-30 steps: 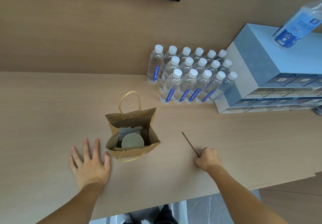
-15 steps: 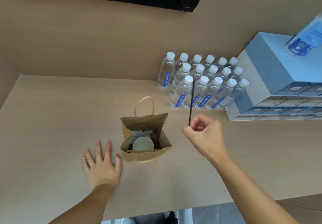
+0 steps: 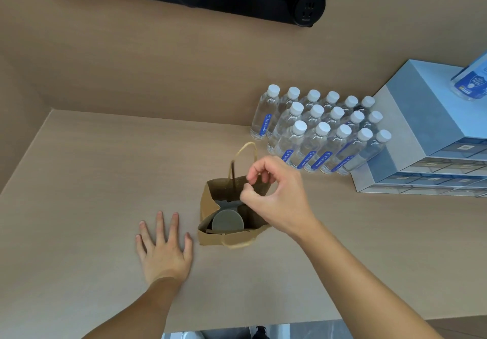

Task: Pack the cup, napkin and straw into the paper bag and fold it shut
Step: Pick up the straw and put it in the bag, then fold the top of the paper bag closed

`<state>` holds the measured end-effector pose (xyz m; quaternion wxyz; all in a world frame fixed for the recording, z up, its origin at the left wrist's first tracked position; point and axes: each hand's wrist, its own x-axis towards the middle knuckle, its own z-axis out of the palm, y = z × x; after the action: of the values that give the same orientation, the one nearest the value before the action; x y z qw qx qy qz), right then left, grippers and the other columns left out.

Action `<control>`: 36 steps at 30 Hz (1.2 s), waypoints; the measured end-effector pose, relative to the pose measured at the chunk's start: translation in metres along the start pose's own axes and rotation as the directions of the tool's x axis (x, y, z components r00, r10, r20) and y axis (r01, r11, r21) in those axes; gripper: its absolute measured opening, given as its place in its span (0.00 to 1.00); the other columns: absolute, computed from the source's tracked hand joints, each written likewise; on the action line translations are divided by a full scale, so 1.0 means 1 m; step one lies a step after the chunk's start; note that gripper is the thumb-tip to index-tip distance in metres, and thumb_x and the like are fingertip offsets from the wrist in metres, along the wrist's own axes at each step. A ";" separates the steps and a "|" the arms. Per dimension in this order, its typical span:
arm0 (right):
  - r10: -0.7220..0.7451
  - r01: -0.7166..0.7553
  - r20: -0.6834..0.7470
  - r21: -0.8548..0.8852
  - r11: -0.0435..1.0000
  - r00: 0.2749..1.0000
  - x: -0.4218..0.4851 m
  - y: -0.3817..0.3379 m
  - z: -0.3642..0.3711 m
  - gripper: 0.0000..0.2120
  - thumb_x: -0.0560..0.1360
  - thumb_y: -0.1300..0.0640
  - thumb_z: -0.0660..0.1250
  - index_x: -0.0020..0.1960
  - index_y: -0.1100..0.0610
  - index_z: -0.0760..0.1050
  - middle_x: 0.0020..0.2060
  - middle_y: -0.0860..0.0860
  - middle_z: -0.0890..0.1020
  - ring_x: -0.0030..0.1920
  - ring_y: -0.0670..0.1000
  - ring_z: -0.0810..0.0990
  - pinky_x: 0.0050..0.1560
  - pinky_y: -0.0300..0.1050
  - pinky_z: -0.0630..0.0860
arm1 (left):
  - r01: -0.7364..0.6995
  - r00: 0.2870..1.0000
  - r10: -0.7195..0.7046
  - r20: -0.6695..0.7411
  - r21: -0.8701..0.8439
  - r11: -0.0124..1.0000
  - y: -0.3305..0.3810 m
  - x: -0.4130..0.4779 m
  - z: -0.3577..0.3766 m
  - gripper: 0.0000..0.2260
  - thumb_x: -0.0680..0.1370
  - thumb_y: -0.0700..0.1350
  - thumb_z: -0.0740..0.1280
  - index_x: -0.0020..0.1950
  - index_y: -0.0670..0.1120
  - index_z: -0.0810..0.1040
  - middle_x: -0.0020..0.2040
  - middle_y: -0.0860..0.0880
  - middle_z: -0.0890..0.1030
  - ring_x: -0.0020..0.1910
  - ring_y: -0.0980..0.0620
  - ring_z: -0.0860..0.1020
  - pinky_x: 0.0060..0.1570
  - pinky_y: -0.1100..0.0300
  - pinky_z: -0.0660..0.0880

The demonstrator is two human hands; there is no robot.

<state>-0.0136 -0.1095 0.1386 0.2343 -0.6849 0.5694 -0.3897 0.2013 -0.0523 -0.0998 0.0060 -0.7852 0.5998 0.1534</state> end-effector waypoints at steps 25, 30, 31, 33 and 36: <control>0.459 -0.494 0.200 0.197 0.847 0.866 -0.067 0.048 -0.023 0.19 0.70 0.74 0.65 0.51 0.52 0.79 0.48 0.49 0.82 0.44 0.50 0.77 0.46 0.45 0.74 | -0.193 0.959 0.282 0.031 -0.658 0.728 -0.001 0.003 -0.093 0.21 0.74 0.41 0.65 0.62 0.62 0.72 0.63 0.55 0.77 0.63 0.53 0.75 0.60 0.56 0.72; 0.362 -0.429 0.369 0.118 0.895 0.856 -0.063 0.043 0.000 0.25 0.68 0.69 0.68 0.49 0.38 0.75 0.52 0.45 0.79 0.51 0.45 0.77 0.43 0.37 0.77 | -0.336 0.873 0.488 0.012 -0.711 0.618 0.022 -0.012 -0.149 0.17 0.71 0.46 0.67 0.54 0.65 0.77 0.57 0.67 0.75 0.59 0.62 0.75 0.56 0.60 0.75; 0.342 -0.406 0.378 0.104 0.908 0.861 -0.059 0.042 0.004 0.24 0.68 0.67 0.69 0.49 0.38 0.75 0.52 0.46 0.79 0.50 0.46 0.77 0.43 0.38 0.77 | -0.331 0.861 0.507 0.039 -0.713 0.618 0.026 -0.014 -0.154 0.17 0.71 0.46 0.67 0.54 0.66 0.77 0.57 0.67 0.74 0.59 0.63 0.74 0.58 0.58 0.76; 0.303 -0.363 0.378 0.098 0.927 0.875 -0.051 0.044 0.010 0.22 0.67 0.65 0.70 0.50 0.40 0.76 0.51 0.49 0.77 0.46 0.47 0.77 0.41 0.38 0.75 | -0.339 0.850 0.523 0.061 -0.696 0.633 0.029 -0.015 -0.161 0.20 0.70 0.43 0.66 0.55 0.66 0.76 0.56 0.69 0.72 0.60 0.64 0.72 0.61 0.54 0.74; 0.237 -0.278 0.321 0.088 0.956 0.917 -0.043 0.048 0.011 0.18 0.68 0.61 0.75 0.55 0.46 0.82 0.54 0.45 0.72 0.44 0.40 0.74 0.40 0.32 0.72 | -0.395 0.864 0.503 0.020 -0.592 0.702 0.027 -0.013 -0.167 0.19 0.71 0.41 0.66 0.57 0.60 0.80 0.65 0.61 0.68 0.68 0.59 0.64 0.70 0.53 0.65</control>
<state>-0.0354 -0.0808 0.0838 0.4140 -0.6389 0.5843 -0.2811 0.2115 -0.0802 0.0674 -0.2123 -0.5622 0.6964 0.3923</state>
